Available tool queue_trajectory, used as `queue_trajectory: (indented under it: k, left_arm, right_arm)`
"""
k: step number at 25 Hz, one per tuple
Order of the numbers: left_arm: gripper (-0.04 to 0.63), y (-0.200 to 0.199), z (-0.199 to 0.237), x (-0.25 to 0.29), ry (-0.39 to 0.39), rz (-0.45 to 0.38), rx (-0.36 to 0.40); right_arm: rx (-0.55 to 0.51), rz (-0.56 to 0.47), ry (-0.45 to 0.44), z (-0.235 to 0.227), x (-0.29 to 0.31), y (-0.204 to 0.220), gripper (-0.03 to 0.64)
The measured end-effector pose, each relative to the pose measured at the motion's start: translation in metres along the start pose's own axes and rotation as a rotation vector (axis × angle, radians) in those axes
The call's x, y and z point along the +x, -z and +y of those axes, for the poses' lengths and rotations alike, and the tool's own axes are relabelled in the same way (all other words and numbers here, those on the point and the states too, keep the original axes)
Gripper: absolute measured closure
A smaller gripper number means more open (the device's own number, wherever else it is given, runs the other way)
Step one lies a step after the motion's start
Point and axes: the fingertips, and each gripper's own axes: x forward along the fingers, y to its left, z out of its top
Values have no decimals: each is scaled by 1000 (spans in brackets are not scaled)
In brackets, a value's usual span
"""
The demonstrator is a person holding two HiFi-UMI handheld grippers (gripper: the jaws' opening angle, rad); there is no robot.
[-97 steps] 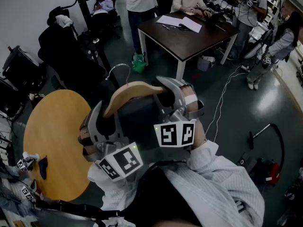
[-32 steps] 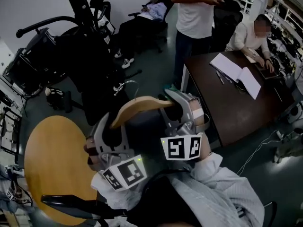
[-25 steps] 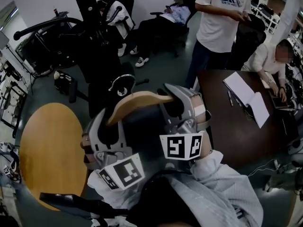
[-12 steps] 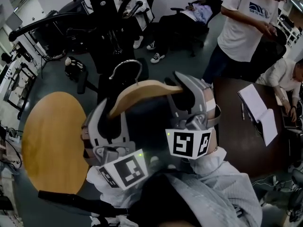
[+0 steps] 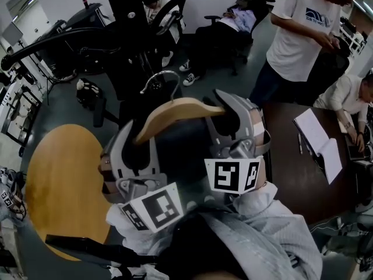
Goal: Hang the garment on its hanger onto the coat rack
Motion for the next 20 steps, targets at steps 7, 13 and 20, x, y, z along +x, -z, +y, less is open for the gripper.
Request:
queue_trajectory:
  k: [7, 13, 20]
  left_arm:
    - [486, 17, -7, 28, -3, 60, -39]
    - [486, 35, -13, 48, -13, 118, -63]
    - [486, 59, -22, 55, -5, 187, -80]
  right_arm:
    - [-7, -38, -79, 9, 35, 17, 508]
    - [-5, -58, -136, 23, 61, 30, 508]
    - [7, -72, -205, 48, 76, 39, 509]
